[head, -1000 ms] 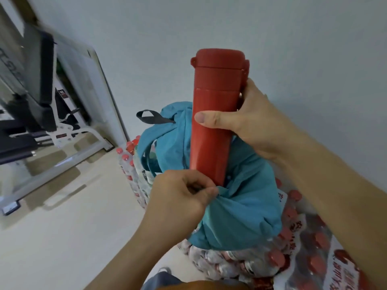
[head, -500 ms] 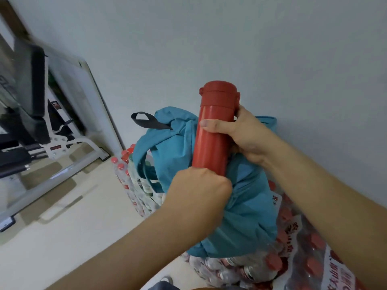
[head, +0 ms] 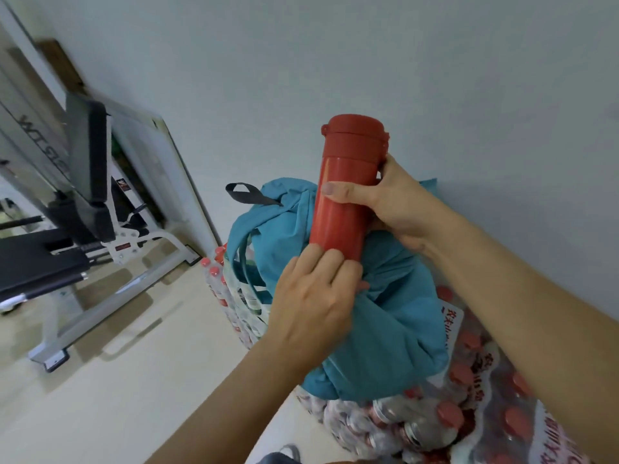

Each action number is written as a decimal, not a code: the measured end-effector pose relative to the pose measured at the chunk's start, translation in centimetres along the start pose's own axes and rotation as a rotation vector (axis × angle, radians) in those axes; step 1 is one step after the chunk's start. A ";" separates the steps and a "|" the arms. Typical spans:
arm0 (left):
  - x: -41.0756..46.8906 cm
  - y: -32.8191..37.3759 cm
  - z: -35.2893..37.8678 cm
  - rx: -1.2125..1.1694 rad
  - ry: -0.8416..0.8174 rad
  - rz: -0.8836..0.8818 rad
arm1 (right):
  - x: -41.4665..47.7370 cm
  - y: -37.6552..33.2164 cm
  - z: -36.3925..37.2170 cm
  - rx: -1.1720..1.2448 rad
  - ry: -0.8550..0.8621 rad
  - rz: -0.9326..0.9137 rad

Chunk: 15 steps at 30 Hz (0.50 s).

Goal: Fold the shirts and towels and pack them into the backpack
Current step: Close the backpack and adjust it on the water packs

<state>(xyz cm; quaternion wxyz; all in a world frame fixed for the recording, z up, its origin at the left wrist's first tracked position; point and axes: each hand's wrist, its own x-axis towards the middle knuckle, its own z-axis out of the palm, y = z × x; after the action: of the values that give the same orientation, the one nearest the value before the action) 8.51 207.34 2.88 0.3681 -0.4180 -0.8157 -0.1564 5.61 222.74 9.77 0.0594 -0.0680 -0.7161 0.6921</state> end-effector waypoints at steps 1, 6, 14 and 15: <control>-0.1 -0.2 0.2 -0.067 0.035 0.001 | 0.1 0.0 -0.3 -0.018 -0.032 0.013; -0.3 -1.3 -0.3 -0.215 -0.041 -0.238 | 0.5 0.6 -0.6 -0.025 -0.113 0.040; 0.8 -2.6 -1.1 -0.489 -0.450 -0.692 | -0.4 0.2 0.1 -0.266 -0.256 -0.033; 0.8 -3.0 -1.0 -0.561 -0.441 -0.725 | -0.9 0.2 0.1 -0.353 -0.251 -0.067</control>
<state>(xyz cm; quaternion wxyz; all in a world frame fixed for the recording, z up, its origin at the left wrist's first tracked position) 6.32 205.40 4.31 -0.0175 -0.2140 -0.8932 -0.3952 6.48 222.45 9.59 -0.0203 0.0334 -0.8299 0.5566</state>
